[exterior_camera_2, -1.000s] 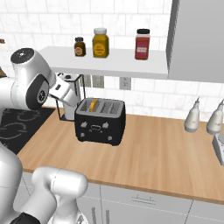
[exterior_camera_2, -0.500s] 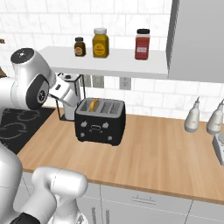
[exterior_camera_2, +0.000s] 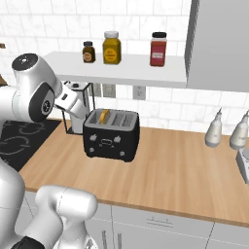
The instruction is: Start the toaster. Once the lever pops up, take the bread to the plate on the dining counter.
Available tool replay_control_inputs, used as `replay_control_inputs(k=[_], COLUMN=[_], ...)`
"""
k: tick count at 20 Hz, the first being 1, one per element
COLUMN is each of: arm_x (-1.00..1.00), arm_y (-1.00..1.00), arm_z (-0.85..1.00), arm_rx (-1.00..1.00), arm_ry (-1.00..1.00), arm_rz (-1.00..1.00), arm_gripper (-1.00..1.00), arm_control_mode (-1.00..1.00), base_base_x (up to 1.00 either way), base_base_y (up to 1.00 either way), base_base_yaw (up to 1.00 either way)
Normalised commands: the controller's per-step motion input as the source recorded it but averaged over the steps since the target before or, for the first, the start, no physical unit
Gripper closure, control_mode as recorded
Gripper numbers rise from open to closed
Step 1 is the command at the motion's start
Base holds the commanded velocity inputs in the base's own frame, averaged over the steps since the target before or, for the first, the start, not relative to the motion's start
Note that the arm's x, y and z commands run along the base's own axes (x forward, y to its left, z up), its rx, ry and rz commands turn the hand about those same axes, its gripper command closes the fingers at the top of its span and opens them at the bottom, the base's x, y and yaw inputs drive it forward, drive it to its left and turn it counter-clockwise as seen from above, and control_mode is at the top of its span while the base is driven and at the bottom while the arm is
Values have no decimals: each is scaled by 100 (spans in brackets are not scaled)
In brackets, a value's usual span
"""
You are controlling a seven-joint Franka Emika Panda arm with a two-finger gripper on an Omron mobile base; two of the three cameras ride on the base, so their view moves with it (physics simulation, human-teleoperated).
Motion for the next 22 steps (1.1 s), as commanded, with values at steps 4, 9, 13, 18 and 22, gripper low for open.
replay_control_inputs(k=[4, 9, 13, 18, 22], arm_x=[0, 0, 0, 0, 0], arm_y=[0, 0, 0, 0, 0], arm_z=[0, 0, 0, 0, 0], arm_rx=[0, 0, 0, 0, 0], arm_ry=[0, 0, 0, 0, 0], arm_rz=[0, 0, 0, 0, 0], arm_gripper=[-100, -100, -100, -100, -100], arm_control_mode=[-100, -100, -100, -100, -100], base_base_x=[0, 0, 0, 0, 0], base_base_y=[0, 0, 0, 0, 0], base_base_yaw=[0, 0, 0, 0, 0])
